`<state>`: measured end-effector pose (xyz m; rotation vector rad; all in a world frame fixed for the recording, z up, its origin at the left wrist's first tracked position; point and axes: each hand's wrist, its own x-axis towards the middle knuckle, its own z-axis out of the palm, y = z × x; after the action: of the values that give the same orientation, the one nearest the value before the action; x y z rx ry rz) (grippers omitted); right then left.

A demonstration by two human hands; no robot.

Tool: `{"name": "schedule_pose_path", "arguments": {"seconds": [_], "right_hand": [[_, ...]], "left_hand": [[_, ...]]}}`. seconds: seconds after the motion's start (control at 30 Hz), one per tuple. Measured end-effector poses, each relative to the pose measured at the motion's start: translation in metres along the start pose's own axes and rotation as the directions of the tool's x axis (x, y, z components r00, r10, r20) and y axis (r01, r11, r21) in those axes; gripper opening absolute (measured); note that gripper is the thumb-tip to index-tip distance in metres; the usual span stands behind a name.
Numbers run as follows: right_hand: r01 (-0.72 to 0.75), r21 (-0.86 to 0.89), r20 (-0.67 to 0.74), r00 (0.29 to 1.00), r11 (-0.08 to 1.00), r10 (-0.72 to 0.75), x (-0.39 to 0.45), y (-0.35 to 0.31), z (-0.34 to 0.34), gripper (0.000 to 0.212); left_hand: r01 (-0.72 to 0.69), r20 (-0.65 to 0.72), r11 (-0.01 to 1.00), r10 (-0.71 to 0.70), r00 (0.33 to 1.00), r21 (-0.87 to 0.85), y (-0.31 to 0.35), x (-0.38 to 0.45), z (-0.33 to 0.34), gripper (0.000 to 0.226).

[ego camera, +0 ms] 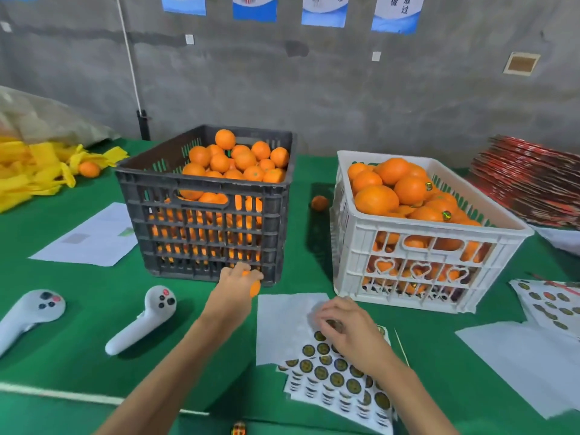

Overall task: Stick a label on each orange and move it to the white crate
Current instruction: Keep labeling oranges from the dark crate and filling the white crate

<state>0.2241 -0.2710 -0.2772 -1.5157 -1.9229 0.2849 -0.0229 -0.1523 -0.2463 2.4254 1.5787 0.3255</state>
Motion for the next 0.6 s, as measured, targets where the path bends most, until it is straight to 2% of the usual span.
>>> {"name": "schedule_pose_path", "arguments": {"seconds": [0.13,0.23,0.3,0.37,0.5,0.57,0.6], "right_hand": [[-0.014,0.025,0.101,0.995,1.000,0.012,-0.018,0.001,0.010,0.042],[0.015,0.008,0.111,0.994,1.000,-0.016,-0.022,-0.002,0.011,0.046],[0.028,-0.029,0.120,0.992,0.999,-0.025,-0.024,-0.006,0.010,0.047],[0.046,-0.080,0.135,0.990,0.996,-0.034,-0.025,-0.008,0.008,0.045],[0.097,-0.144,0.158,0.985,0.985,-0.074,-0.022,-0.014,0.005,0.039],[0.097,-0.130,0.151,0.985,0.987,-0.077,-0.022,-0.013,0.009,0.036],[0.050,-0.069,0.146,0.989,0.996,-0.039,-0.023,-0.012,0.010,0.033]], "left_hand": [[-0.085,-0.095,0.993,0.077,0.993,-0.082,0.004,-0.011,0.006,0.049],[-0.138,-0.192,0.918,0.069,0.979,-0.371,0.026,-0.030,0.018,0.048],[-0.108,-0.172,0.800,0.006,0.985,-0.590,0.043,-0.042,0.030,0.054],[-0.049,-0.127,0.706,-0.058,0.990,-0.706,0.056,-0.050,0.042,0.054],[0.034,-0.061,0.545,-0.155,0.986,-0.838,0.059,-0.054,0.052,0.048],[0.046,-0.041,0.516,-0.156,0.987,-0.855,0.055,-0.053,0.055,0.047],[0.041,-0.044,0.517,-0.153,0.987,-0.855,0.054,-0.054,0.056,0.047]]}}
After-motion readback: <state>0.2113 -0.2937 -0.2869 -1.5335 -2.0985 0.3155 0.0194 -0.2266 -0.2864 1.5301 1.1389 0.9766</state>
